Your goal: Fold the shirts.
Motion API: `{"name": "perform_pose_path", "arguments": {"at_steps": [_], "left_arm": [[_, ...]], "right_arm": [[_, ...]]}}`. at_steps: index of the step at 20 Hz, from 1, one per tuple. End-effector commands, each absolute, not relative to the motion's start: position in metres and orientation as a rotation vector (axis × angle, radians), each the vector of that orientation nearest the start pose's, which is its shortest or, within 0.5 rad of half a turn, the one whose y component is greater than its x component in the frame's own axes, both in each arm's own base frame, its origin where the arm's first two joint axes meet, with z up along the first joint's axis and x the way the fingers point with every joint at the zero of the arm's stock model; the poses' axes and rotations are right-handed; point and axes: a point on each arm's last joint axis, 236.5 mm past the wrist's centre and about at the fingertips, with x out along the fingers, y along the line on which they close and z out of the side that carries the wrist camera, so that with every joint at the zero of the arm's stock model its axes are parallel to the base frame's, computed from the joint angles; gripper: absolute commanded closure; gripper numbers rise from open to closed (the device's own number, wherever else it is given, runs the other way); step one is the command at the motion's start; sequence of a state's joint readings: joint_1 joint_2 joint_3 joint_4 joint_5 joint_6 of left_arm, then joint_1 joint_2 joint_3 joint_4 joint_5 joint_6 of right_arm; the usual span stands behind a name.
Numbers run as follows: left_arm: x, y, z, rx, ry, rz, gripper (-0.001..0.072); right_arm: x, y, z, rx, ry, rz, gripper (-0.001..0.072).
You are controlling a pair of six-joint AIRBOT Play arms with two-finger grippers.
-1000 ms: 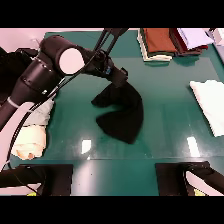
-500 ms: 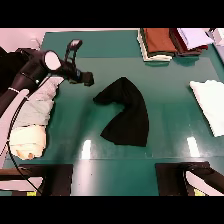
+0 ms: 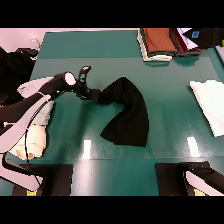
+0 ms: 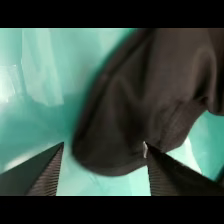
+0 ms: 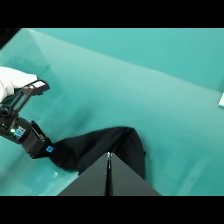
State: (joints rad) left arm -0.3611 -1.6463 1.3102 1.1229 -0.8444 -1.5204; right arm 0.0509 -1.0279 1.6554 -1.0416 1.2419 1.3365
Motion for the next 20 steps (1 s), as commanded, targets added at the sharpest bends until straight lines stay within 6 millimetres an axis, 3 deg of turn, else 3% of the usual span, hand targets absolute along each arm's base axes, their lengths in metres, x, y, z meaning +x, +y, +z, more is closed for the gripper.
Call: {"name": "perform_pose_path", "arguments": {"at_steps": [1, 2, 3, 5, 8, 9, 10, 11, 13, 15, 18, 20], "left_arm": [[0.433, -0.256, -0.063, -0.224, 1.216, -0.475, 0.0394], [0.438, -0.253, -0.057, -0.23, 1.212, -0.473, 0.0609], [0.444, -0.248, -0.047, -0.235, 1.206, -0.473, 0.0682], [0.463, -0.234, -0.018, -0.243, 1.155, -0.466, 0.0682], [0.488, -0.207, 0.024, -0.24, 1.065, -0.436, 0.0682], [0.492, -0.202, 0.031, -0.237, 1.048, -0.433, 0.0683], [0.494, -0.199, 0.034, -0.226, 1.036, -0.435, 0.0682], [0.494, -0.199, 0.034, -0.217, 1.035, -0.438, 0.0682], [0.492, -0.198, 0.032, -0.21, 1.045, -0.438, 0.0682], [0.492, -0.198, 0.033, -0.21, 1.045, -0.438, 0.0682], [0.493, -0.198, 0.033, -0.21, 1.044, -0.437, 0.0682], [0.492, -0.198, 0.033, -0.209, 1.045, -0.438, 0.0682]], "right_arm": [[0.365, 0.131, 0.307, 0.094, 0.589, 0.541, 0.0693], [0.364, 0.131, 0.297, 0.093, 0.619, 0.541, 0.0693], [0.361, 0.13, 0.282, 0.095, 0.662, 0.541, 0.0692], [0.352, 0.123, 0.237, 0.093, 0.782, 0.512, 0.0692], [0.322, 0.094, 0.128, 0.12, 1.082, 0.367, 0.0685], [0.308, 0.092, 0.09, 0.14, 1.172, 0.353, 0.0532], [0.294, 0.094, 0.055, 0.17, 1.255, 0.348, 0.0311], [0.275, 0.102, 0.02, 0.222, 1.349, 0.358, 0.0218], [0.249, 0.124, -0.035, 0.346, 1.472, 0.379, 0.0219], [0.237, 0.15, -0.068, 0.434, 1.528, 0.422, 0.0221], [0.237, 0.183, -0.094, 0.478, 1.553, 0.471, 0.025], [0.246, 0.195, -0.102, 0.438, 1.544, 0.489, 0.0373]]}}
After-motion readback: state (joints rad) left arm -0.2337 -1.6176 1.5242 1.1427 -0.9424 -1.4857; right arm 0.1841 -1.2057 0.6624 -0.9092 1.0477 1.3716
